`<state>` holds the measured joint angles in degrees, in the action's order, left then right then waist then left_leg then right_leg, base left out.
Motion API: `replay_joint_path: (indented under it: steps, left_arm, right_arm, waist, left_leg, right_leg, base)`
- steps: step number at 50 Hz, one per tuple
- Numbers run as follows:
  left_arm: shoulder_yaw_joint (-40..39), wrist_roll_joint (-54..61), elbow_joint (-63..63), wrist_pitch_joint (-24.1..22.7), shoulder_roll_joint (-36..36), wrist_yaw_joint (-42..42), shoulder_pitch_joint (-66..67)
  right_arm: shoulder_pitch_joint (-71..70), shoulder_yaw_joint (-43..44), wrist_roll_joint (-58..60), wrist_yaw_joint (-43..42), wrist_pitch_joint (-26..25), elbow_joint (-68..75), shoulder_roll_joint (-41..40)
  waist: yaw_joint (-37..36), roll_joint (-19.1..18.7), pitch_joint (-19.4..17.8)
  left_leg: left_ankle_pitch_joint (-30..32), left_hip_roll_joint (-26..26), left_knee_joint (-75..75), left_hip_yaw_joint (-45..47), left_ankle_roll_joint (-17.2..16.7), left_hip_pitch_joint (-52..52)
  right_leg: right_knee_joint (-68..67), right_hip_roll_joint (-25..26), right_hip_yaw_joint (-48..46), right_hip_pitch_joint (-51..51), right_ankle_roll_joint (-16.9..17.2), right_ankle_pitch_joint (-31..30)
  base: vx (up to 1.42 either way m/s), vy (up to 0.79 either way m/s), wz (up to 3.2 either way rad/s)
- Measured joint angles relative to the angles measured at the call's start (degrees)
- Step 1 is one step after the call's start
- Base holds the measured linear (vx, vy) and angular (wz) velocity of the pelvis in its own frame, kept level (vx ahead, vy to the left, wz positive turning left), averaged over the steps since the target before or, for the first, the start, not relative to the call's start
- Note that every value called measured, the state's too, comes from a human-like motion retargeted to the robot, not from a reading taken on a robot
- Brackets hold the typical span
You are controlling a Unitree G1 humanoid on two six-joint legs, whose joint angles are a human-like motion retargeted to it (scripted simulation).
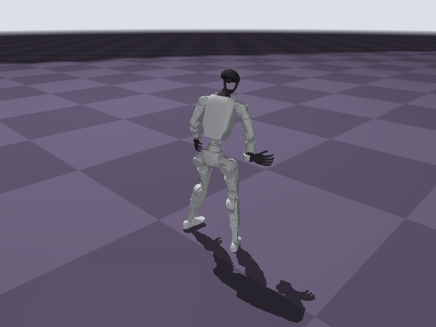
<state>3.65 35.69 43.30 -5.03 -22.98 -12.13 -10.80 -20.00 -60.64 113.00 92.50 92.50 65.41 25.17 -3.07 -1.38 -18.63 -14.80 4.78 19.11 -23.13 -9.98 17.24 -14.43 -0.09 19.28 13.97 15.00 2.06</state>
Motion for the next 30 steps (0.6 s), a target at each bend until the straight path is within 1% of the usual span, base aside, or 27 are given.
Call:
replay_joint_path:
  steps: [2, 3, 5, 6, 8, 10, 12, 15, 16, 17, 18, 20, 22, 25, 27, 28, 30]
  left_arm:
    - [-0.26, -1.66, 0.96, 0.23, -0.3, -0.68, 1.03]
    - [-0.36, -2.58, 1.66, 0.46, -0.25, -1.15, 1.35]
    - [-0.46, -4.34, 3.58, 1.15, 0.29, -2.44, 1.63]
    - [-0.5, -5.18, 5.15, 1.65, 0.9, -3.45, 1.42]
    - [-0.04, -5.88, 8.26, 1.52, 2.17, -5.8, 0.68]
    - [1.61, -5.65, 11.61, 1.43, 3.23, -7.44, -0.8]
    - [2.31, -6.42, 15.6, 1.99, 3.75, -7.55, -1.19]
    - [4.1, -8.01, 18.38, 2.57, 3.52, -5.71, -1.69]
    - [4.36, -8.62, 18.9, 2.71, 3.21, -5.01, -1.75]
    - [4.53, -9.22, 19.42, 2.86, 2.89, -4.29, -1.77]
    - [4.5, -9.81, 19.94, 3.02, 2.53, -3.54, -1.71]
    - [3.76, -10.37, 20.79, 3.24, 1.93, -2.73, -1.31]
    - [2.9, -10.46, 21.48, 3.23, 1.51, -2.15, -0.25]
    - [1.5, -9.87, 22.68, 3.26, 1.11, -1.91, 1.16]
    - [1.13, -10.1, 23.5, 3.26, 0.86, -1.37, 1.88]
    - [0.81, -10.36, 24.09, 3.34, 0.72, -1.14, 2.3]
    - [-0.09, -11.65, 25.47, 3.54, 0.23, -0.5, 2.76]
  right_arm:
    - [2.17, 1.28, 0.0, 0.0, 0.0, 0.21, 0.12]
    - [3.37, 1.9, 0.0, 0.0, 0.0, 0.37, 0.19]
    - [5.82, 3.24, 0.0, 0.0, 0.0, 0.87, 0.1]
    - [7.11, 3.96, 0.0, 0.0, 0.0, 1.35, -0.31]
    - [8.86, 5.17, 0.0, 0.0, 0.0, 2.16, -1.99]
    - [9.3, 5.65, 0.0, 0.0, 0.0, 3.25, -4.06]
    - [10.72, 8.6, 0.0, 0.0, 0.0, 3.73, -6.62]
    - [12.19, 10.81, 0.0, 0.0, 0.0, 2.73, -9.14]
    - [12.75, 11.64, 0.0, 0.0, 0.0, 2.24, -9.82]
    - [13.33, 12.42, 0.0, 0.0, 0.0, 1.83, -10.46]
    - [13.99, 13.09, 0.0, 0.0, 0.0, 1.56, -11.01]
    - [14.76, 14.24, 0.0, 0.0, 0.0, 1.25, -11.71]
    - [14.87, 14.54, 0.0, 0.0, 0.0, 1.35, -11.46]
    - [14.34, 14.62, 0.0, 0.0, 0.0, 1.45, -10.83]
    - [13.65, 14.48, 0.0, 0.0, 0.0, 1.56, -10.11]
    - [13.4, 14.69, 0.0, 0.0, 0.0, 1.62, -9.82]
    - [13.01, 15.09, 0.0, 0.0, 0.0, 1.77, -9.73]
  waist:
    - [-0.29, 0.31, -0.25]
    - [-0.02, 0.51, -0.45]
    - [1.41, 1.02, -0.91]
    - [2.3, 1.38, -1.11]
    - [3.67, 2.3, -1.29]
    - [4.12, 3.39, -2.26]
    - [3.14, 4.07, -0.54]
    - [1.16, 4.18, 1.49]
    - [1.03, 3.94, 2.35]
    - [0.99, 3.71, 3.21]
    - [1.11, 3.49, 4.07]
    - [1.51, 3.17, 5.68]
    - [2.08, 3.02, 7.38]
    - [1.48, 2.12, 10.32]
    - [0.82, 1.91, 12.32]
    - [0.56, 1.95, 13.49]
    - [-0.09, 2.04, 15.49]
  left_leg:
    - [1.55, -1.81, -1.25, -5.96, -0.99, -3.01]
    - [2.41, -2.39, -1.5, -7.19, -1.37, -4.27]
    - [3.2, -2.66, -1.54, -6.19, -1.54, -6.21]
    - [2.88, -2.31, -1.52, -4.05, -1.38, -7.09]
    - [2.2, -2.08, -1.36, 0.91, 0.02, -8.33]
    - [2.03, -1.82, -2.35, 6.44, 0.91, -9.66]
    - [2.34, -0.94, -4.56, 12.85, 0.96, -11.63]
    - [3.17, 1.08, -7.58, 21.94, 1.48, -13.64]
    - [3.54, 1.89, -8.45, 24.01, 1.56, -14.11]
    - [3.9, 2.63, -9.31, 25.97, 1.63, -14.64]
    - [4.25, 3.27, -10.17, 27.7, 1.7, -15.25]
    - [4.82, 4.28, -11.74, 31.39, 1.41, -16.54]
    - [4.42, 5.33, -9.91, 36.26, 0.21, -16.57]
    - [3.61, 6.48, -11.82, 42.67, 0.09, -18.5]
    - [3.62, 6.68, -12.0, 47.84, 0.03, -19.17]
    - [3.66, 6.63, -11.51, 50.33, 0.43, -19.27]
    - [3.85, 6.22, -12.35, 54.12, -0.01, -20.12]
  right_leg:
    - [0.68, 1.1, 3.67, -1.69, 0.0, -0.41]
    - [1.08, 1.36, 5.33, -2.49, 0.0, -0.58]
    - [2.3, 1.42, 8.44, -4.09, 0.0, -0.75]
    - [3.31, 1.21, 9.89, -4.88, 0.0, -0.88]
    - [5.62, -0.4, 11.24, -5.59, 0.0, -1.44]
    - [7.26, -3.4, 6.83, -4.54, 0.0, -2.73]
    - [6.14, -7.74, -7.76, -2.67, -0.29, -3.34]
    - [0.85, -14.36, -33.29, -1.18, -3.48, -3.06]
    - [-1.47, -15.25, -37.42, -1.54, -4.2, -3.2]
    - [-3.82, -15.82, -40.2, -1.89, -4.74, -3.25]
    - [-6.24, -15.73, -40.28, -2.2, -4.92, -3.11]
    - [-10.6, -14.72, -37.34, -2.7, -4.63, -1.96]
    - [-14.26, -14.85, -36.13, -4.05, -5.0, 0.58]
    - [-17.69, -16.9, -40.66, -6.49, -5.89, 3.34]
    - [-17.76, -19.76, -46.3, -9.26, -6.71, 4.63]
    - [-17.05, -21.04, -48.8, -10.75, -6.71, 5.07]
    - [-14.03, -21.81, -51.07, -12.56, -5.48, 5.86]
  base:
    - [0.09, 0.33, -1.88]
    - [0.04, 0.36, -1.55]
    - [0.0, 0.36, -1.3]
    - [-0.03, 0.37, -1.31]
    - [-0.11, 0.43, -1.61]
    - [-0.19, 0.45, -2.23]
    - [-0.18, 0.38, -2.72]
    - [-0.17, 0.28, -2.68]
    - [-0.15, 0.16, -2.2]
    - [-0.13, 0.12, -1.88]
    - [-0.12, 0.09, -1.78]
    - [-0.1, 0.05, -1.73]
    - [-0.07, 0.0, -1.78]
    - [-0.06, -0.07, -2.22]
    - [-0.04, -0.14, -2.21]
    - [-0.05, -0.19, -2.02]
    - [-0.06, -0.25, -1.89]
